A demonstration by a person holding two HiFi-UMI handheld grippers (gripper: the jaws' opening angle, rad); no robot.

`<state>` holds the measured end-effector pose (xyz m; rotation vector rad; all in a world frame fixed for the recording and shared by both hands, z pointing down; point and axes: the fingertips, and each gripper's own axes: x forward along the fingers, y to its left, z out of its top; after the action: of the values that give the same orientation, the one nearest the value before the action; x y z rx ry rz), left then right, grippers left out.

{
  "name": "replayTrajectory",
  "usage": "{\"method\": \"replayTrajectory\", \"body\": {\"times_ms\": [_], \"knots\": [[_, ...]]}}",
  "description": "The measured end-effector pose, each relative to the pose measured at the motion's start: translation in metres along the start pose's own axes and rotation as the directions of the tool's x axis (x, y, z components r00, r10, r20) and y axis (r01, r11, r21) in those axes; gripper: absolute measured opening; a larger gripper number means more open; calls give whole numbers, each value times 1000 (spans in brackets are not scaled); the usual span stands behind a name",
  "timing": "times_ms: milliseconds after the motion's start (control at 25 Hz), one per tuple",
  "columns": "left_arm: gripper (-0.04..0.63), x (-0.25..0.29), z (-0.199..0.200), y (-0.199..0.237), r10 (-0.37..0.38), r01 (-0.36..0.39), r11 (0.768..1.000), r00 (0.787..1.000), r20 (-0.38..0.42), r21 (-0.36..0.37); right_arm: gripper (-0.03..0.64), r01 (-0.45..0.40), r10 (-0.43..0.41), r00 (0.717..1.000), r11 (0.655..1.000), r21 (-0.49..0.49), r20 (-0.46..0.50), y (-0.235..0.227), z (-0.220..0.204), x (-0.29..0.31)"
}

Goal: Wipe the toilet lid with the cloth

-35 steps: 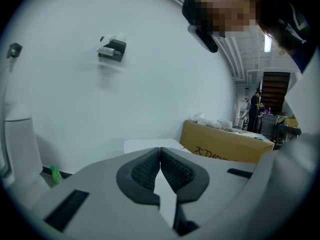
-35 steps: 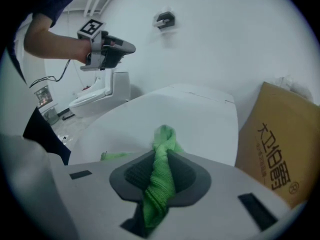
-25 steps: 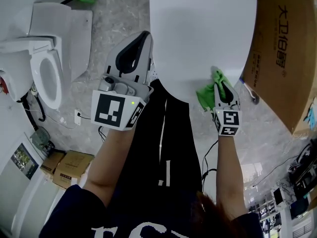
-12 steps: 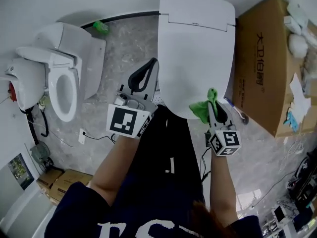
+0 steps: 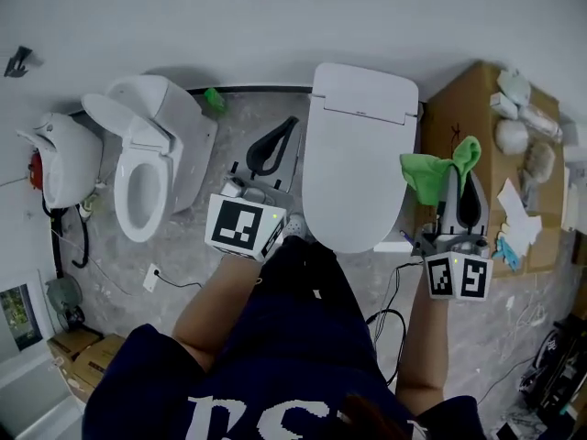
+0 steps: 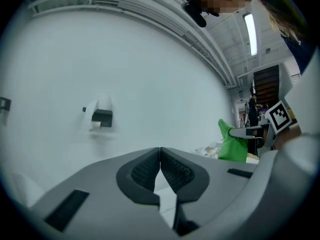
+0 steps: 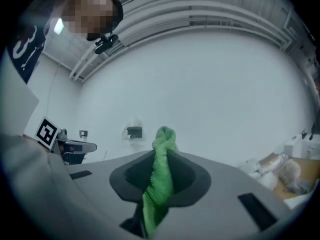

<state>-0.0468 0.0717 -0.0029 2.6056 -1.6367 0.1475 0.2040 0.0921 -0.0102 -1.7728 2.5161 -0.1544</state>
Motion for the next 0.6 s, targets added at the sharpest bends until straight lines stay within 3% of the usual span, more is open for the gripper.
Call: {"method": "replayTrajectory", "body": {"times_ms": [240,600], "knots": [[21,-17,71,3,24,-26,1000,998,63,18,80,0,5,997,998,-66,79,14,77,-4],[21,-38,117,-23,-8,3,999,994,112,45,81,14,3,995,987,-159,104,20,119,-18]]}}
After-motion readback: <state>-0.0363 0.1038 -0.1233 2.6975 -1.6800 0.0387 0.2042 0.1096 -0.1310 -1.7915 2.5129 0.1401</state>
